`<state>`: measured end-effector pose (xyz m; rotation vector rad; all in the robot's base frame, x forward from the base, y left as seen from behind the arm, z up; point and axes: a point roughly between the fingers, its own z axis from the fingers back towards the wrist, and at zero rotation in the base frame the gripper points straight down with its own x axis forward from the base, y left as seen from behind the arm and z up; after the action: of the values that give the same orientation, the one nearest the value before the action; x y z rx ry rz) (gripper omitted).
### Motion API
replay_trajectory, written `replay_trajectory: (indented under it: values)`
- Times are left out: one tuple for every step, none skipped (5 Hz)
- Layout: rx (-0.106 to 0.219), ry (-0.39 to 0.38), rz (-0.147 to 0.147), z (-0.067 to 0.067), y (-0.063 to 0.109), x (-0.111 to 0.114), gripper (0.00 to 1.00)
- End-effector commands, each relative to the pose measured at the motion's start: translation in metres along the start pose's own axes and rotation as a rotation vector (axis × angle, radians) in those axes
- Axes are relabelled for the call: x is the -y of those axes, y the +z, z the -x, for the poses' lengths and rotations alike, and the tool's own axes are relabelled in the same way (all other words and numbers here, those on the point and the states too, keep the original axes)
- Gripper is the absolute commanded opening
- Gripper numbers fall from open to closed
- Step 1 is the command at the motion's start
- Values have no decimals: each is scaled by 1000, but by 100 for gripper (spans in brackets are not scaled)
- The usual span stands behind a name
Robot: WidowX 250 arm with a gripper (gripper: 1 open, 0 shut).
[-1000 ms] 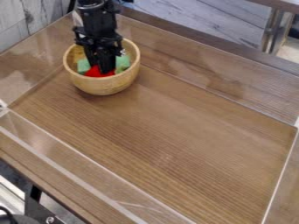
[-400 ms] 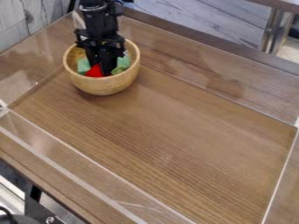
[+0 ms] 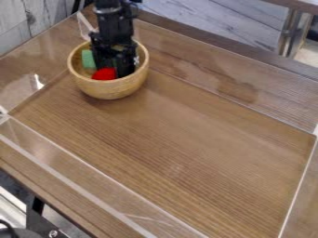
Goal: Move the red fruit to the right
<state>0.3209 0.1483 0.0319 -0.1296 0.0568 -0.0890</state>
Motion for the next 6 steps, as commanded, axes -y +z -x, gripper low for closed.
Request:
replay_trajectory:
  values:
    - [17,44,7,3,-1,-6,0]
    - [23,94,26,6,-5,-6,0]
    - [15,78,42,16,-3,-8,0]
    - [2,65,57,26,-2,-10,100]
    - [-3,43,65,25,-6,-12,0]
    - [-5,20,74,23,-10,-14,0]
